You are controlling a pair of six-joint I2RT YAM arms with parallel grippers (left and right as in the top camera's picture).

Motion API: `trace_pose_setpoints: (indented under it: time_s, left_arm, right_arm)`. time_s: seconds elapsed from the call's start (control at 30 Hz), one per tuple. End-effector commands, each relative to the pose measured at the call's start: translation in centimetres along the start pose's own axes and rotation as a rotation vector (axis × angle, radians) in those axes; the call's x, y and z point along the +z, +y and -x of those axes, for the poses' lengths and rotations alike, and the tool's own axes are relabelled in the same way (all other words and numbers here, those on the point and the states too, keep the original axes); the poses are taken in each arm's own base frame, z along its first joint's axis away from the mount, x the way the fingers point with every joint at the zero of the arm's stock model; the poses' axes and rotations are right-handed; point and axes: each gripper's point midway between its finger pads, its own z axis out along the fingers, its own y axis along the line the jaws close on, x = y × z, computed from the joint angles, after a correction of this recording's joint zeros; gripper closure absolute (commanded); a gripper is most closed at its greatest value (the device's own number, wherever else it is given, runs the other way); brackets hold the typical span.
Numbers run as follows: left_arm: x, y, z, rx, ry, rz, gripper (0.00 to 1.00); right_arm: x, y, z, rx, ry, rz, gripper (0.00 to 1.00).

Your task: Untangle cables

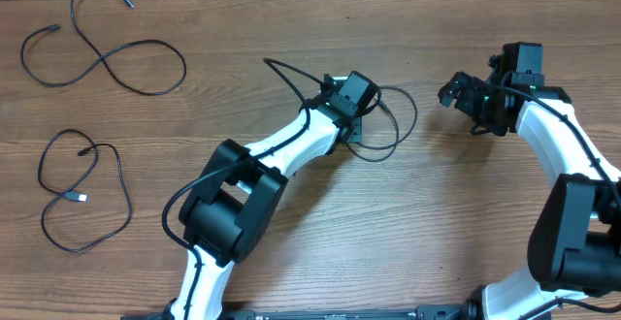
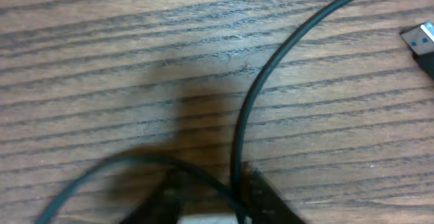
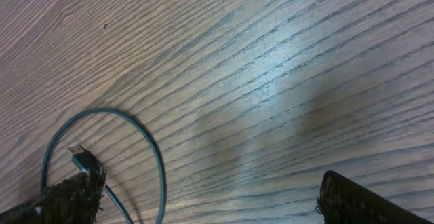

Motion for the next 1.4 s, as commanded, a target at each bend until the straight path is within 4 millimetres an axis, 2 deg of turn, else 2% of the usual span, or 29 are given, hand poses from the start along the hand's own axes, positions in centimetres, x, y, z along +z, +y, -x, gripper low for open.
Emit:
trace_pose_setpoints:
  time_s: [0.0, 0.07, 0.13, 0.27, 0.43, 0.53, 0.63, 0.7, 0.77, 1.03, 1.07, 1.1, 1.17, 1.2, 1.23, 1.27, 1.3, 1.37]
  left_arm:
    - [2.0, 2.5, -0.6, -0.028, 0.052, 0.048, 0.86]
    - [2.2, 3.8, 0.1, -0.055, 0.05, 0.06, 0.96]
    - [2.5, 5.7, 1.1, -0.097, 0.045, 0.079, 0.96]
    - [3.0, 11.6, 3.0, -0.204, 0.044, 0.154, 0.96]
    - [2.8, 18.9, 3.5, -0.311, 0.072, 0.277, 0.96]
    - [1.0, 24.8, 2.6, -0.41, 0.106, 0.437, 0.96]
    - [-1.1, 28.7, 1.9, -0.488, 0.13, 0.527, 0.96]
    - [-2.4, 30.1, 1.8, -0.525, 0.14, 0.535, 0.96]
    - [-3.7, 30.8, 2.3, -0.535, 0.13, 0.528, 0.96]
    - [-8.1, 29.8, 5.5, -0.513, 0.015, 0.45, 0.94]
    - [-8.4, 29.8, 5.7, -0.515, 0.007, 0.447, 0.89]
    - [-9.5, 29.7, 6.3, -0.52, -0.021, 0.436, 0.67]
    - [-10.8, 29.6, 7.0, -0.526, -0.055, 0.424, 0.57]
    - [-11.3, 29.5, 7.2, -0.528, -0.068, 0.418, 0.49]
    - [-11.8, 29.4, 7.4, -0.529, -0.078, 0.407, 0.35]
    - [-12.7, 28.7, 7.9, -0.514, -0.092, 0.364, 0.17]
    - [-13.4, 28.3, 8.2, -0.503, -0.101, 0.337, 0.05]
    - [-14.0, 28.1, 8.4, -0.492, -0.113, 0.322, 0.0]
  right_arm:
    - [-0.6, 0.5, 1.4, -0.001, -0.036, 0.009, 0.0]
    - [-0.6, 0.5, 1.4, -0.001, -0.036, 0.009, 0.0]
    - [-0.6, 0.5, 1.4, -0.001, -0.036, 0.009, 0.0]
    - [-0.6, 0.5, 1.4, -0.001, -0.036, 0.009, 0.0]
    - [-0.6, 0.5, 1.4, -0.001, -0.036, 0.009, 0.0]
    - [-0.6, 0.5, 1.4, -0.001, -0.036, 0.009, 0.0]
    - [-0.6, 0.5, 1.4, -0.001, -0.036, 0.009, 0.0]
    - [-0.6, 0.5, 1.4, -0.001, -0.036, 0.009, 0.0]
    - [-0.6, 0.5, 1.4, -0.001, -0.036, 0.009, 0.0]
    - [-0.6, 0.5, 1.4, -0.001, -0.036, 0.009, 0.0]
    - [-0.6, 0.5, 1.4, -0.001, -0.036, 0.009, 0.0]
    - [-0.6, 0.5, 1.4, -0.001, -0.036, 0.009, 0.0]
    - [-0.6, 0.5, 1.4, -0.001, -0.036, 0.009, 0.0]
    - [-0.6, 0.5, 1.4, -0.001, -0.036, 0.009, 0.0]
    - [-0.6, 0.5, 1.4, -0.001, -0.036, 0.009, 0.0]
    - [-0.6, 0.5, 1.4, -0.002, -0.037, 0.009, 0.0]
    - [-0.8, 0.9, 1.8, -0.01, -0.057, 0.019, 0.0]
    - [-1.2, 1.9, 2.9, -0.031, -0.108, 0.046, 0.0]
